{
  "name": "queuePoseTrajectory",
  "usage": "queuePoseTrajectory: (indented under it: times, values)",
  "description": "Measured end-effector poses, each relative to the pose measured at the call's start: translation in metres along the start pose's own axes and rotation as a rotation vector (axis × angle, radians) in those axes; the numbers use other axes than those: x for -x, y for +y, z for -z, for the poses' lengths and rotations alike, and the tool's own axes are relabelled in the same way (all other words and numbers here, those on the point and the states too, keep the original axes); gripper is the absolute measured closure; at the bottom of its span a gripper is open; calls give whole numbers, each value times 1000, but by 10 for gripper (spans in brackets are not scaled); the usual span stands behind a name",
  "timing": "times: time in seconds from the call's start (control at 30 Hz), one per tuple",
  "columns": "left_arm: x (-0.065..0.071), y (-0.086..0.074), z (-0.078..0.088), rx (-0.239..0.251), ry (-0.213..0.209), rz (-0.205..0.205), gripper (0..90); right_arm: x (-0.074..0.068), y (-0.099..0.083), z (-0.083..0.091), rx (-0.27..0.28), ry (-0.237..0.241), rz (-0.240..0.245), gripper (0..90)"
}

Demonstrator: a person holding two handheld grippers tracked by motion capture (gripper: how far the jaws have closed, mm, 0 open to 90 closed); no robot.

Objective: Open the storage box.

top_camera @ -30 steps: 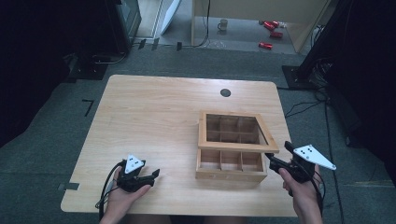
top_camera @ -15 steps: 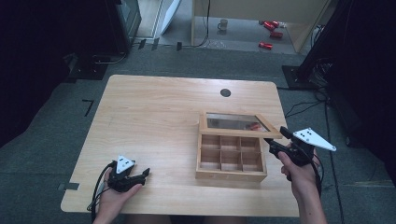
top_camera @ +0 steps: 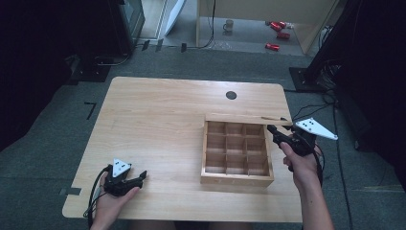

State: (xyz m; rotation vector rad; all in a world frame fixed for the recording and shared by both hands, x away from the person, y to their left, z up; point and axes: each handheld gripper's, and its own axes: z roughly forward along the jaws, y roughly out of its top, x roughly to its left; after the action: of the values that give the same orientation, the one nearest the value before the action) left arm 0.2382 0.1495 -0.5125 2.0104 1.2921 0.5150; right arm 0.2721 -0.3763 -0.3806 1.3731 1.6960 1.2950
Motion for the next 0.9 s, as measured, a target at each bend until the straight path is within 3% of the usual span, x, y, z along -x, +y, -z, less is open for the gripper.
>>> queuePoseTrajectory:
  times: [0.43,0.7,0.83,0.9]
  values:
    - [-4,-1,-2,-3,4,10,326,16,-1,-36,-28,-16,-9,506]
    - [-4,-2,-2,4,0,17,326,27,0,-54,6,33,-48,506]
    - [-5,-2,-2,6,-6,21,325,29,0,-64,16,50,-43,509]
    - [-6,-2,-2,7,-10,26,325,29,1,-67,24,39,-32,558]
